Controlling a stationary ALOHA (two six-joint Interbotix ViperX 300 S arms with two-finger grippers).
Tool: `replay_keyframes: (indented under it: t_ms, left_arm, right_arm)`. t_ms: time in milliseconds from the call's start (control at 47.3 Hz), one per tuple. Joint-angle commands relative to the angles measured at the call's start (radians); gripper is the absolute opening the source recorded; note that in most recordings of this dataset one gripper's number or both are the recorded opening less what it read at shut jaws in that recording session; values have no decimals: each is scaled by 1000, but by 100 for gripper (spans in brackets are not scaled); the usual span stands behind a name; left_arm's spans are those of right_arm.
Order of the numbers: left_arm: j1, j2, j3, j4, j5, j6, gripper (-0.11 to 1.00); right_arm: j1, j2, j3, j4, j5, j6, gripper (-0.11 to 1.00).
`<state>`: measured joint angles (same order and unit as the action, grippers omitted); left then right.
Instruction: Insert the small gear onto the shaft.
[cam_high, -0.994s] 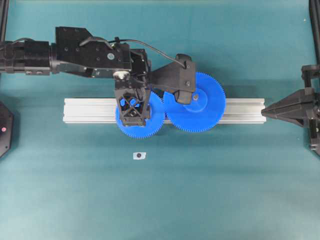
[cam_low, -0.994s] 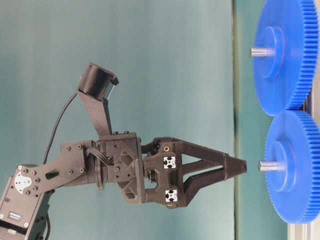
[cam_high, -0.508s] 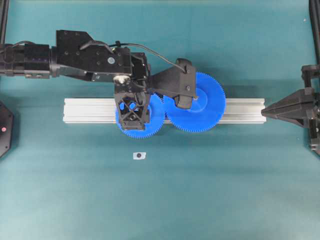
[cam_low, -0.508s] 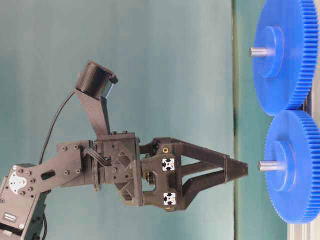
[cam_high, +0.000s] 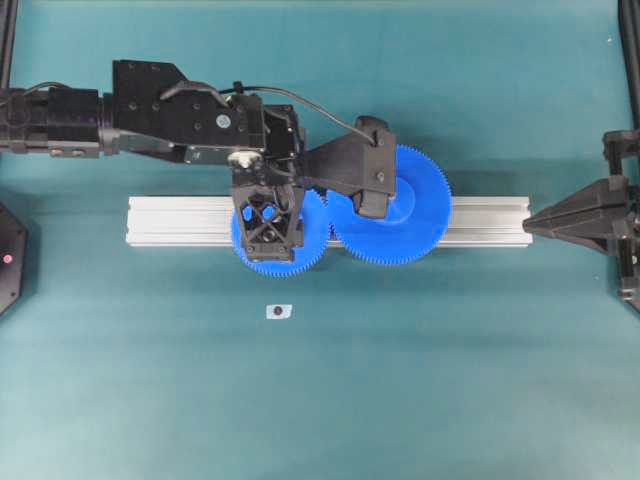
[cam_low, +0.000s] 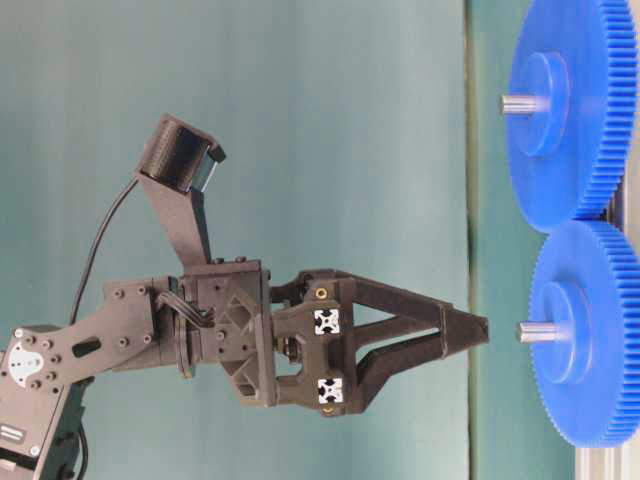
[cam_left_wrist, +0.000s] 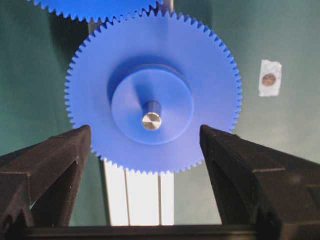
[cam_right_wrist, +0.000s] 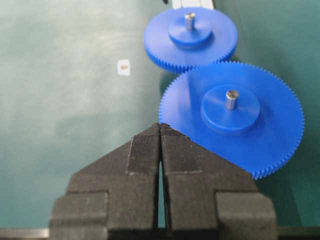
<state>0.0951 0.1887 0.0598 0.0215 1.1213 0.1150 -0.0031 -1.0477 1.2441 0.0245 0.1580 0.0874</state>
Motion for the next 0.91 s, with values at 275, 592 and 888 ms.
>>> replay_keyframes:
  t_ms: [275,592,888]
  left_arm:
    - [-3,-29,-23,2,-3,-3,82]
    - [-3,-29,-23,2,-3,-5,82]
    - [-5,-29,-25,0,-2,-29,82]
  right_arm:
    - [-2,-3,-9,3,-3,11,0]
    - [-2,-5,-8,3,-3,11,0]
    - [-2,-5,-8,3,-3,11,0]
